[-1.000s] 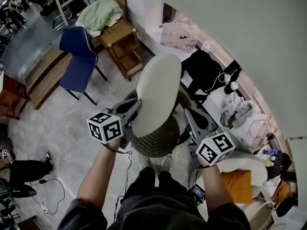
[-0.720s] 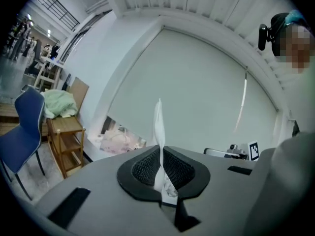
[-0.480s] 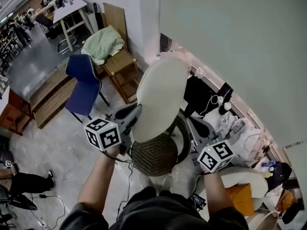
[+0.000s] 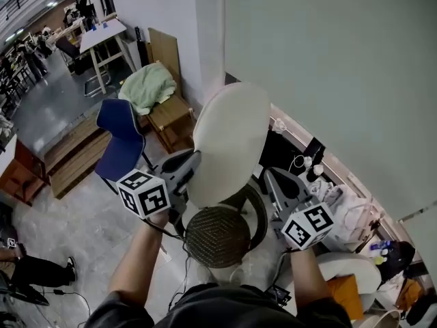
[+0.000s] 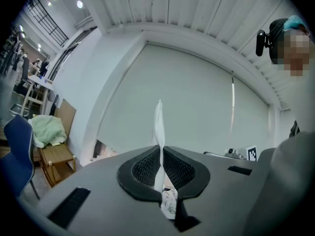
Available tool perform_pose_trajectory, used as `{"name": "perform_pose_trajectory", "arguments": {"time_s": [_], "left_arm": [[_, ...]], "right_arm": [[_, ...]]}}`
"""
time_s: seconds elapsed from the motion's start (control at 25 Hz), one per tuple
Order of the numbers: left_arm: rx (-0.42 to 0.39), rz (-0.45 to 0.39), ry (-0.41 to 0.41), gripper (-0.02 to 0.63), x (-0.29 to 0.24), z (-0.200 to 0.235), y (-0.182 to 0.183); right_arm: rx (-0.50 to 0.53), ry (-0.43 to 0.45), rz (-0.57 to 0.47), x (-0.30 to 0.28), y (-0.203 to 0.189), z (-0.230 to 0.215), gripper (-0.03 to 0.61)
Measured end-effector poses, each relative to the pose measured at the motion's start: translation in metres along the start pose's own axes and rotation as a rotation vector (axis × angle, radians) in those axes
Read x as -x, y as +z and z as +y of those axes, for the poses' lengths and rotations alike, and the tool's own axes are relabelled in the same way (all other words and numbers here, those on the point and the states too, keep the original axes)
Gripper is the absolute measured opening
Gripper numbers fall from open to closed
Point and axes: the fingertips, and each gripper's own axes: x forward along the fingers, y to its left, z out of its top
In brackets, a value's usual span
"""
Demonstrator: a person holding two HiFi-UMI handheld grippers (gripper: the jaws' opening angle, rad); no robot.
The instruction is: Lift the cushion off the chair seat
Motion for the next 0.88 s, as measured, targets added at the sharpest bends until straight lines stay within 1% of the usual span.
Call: {"name": "perform_pose_trajectory", "arguments": {"time_s": [0.16,0.32,0.6,0.88], "left_arm": [[-0.024,-0.028,-0.016,0.025,0.000,-0.014,0.019],[-0.035,-0.051,-0.025,0.025,0.000,-0.025,0.030],[-0.037,-0.061,-0.026,0.025,-0.004,-0.033,0.030],[-0.026,-0.059,-0.016,0.025,-0.006,-0.029,0.027]], "right_arm": [[0.023,-0.011,-0.032,0.007,0.020,-0.003,0.008],[0.037,-0.012,-0.048,0.012,0.032,-0.005,0.008],[0.044,-0.011,-0.060,0.020,0.036,-0.006,0.008],[0.050,-0.016,-0.040,0.019,0.037,-0.007,0.008]]}}
